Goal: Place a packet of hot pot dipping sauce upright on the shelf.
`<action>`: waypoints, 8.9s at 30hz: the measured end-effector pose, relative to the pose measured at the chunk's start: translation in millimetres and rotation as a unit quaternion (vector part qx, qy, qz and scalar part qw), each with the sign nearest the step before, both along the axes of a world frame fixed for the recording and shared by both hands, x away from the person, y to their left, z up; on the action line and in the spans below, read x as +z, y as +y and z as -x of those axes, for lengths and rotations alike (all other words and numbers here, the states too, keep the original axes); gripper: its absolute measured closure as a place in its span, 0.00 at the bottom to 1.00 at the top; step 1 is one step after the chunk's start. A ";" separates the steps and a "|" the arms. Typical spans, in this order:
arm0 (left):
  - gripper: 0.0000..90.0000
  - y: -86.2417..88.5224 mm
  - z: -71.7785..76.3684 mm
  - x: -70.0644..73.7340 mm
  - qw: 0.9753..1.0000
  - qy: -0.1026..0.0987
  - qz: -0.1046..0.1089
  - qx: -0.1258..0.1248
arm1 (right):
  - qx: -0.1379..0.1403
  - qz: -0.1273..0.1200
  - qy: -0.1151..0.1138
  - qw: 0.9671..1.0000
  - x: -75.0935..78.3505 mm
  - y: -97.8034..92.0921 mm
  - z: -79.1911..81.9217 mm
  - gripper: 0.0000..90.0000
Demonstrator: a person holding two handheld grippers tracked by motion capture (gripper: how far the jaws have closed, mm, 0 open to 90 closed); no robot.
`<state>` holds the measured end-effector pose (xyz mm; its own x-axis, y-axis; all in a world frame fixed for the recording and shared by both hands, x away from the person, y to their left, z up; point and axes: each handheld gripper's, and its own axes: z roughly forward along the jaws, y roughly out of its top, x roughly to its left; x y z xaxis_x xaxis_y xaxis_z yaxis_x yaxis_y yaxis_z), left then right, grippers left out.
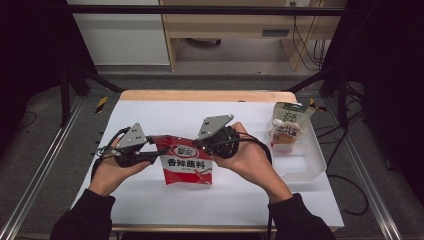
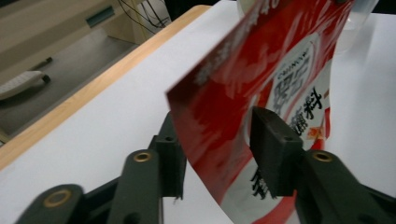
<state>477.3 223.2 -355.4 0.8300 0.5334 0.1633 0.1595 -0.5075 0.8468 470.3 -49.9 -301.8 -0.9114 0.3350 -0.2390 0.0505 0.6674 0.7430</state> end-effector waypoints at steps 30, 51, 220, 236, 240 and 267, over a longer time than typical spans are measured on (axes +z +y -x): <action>1.00 -28.0 11.3 29.6 0.999 0.009 -0.015 -0.036 | -0.024 0.024 0.010 0.999 4.4 -33.9 -8.4 0.98; 1.00 -36.8 13.1 31.6 0.999 0.003 -0.018 -0.051 | -0.030 0.100 0.009 0.994 7.1 -30.0 -13.9 0.50; 0.07 37.3 28.2 -92.4 0.987 0.056 -0.019 0.150 | -0.261 0.160 0.057 0.950 60.2 -243.3 -1.8 1.00; 0.07 35.5 28.8 -92.5 0.988 0.058 -0.018 0.146 | -0.270 0.148 0.076 0.948 30.8 -246.7 -7.0 1.00; 0.07 34.9 28.7 -93.2 0.987 0.059 -0.019 0.145 | -0.271 0.146 0.084 0.948 24.4 -249.0 -5.6 1.00; 0.07 32.3 28.8 -94.8 0.988 0.063 -0.028 0.140 | -0.284 0.108 0.107 0.947 5.8 -280.1 10.5 0.80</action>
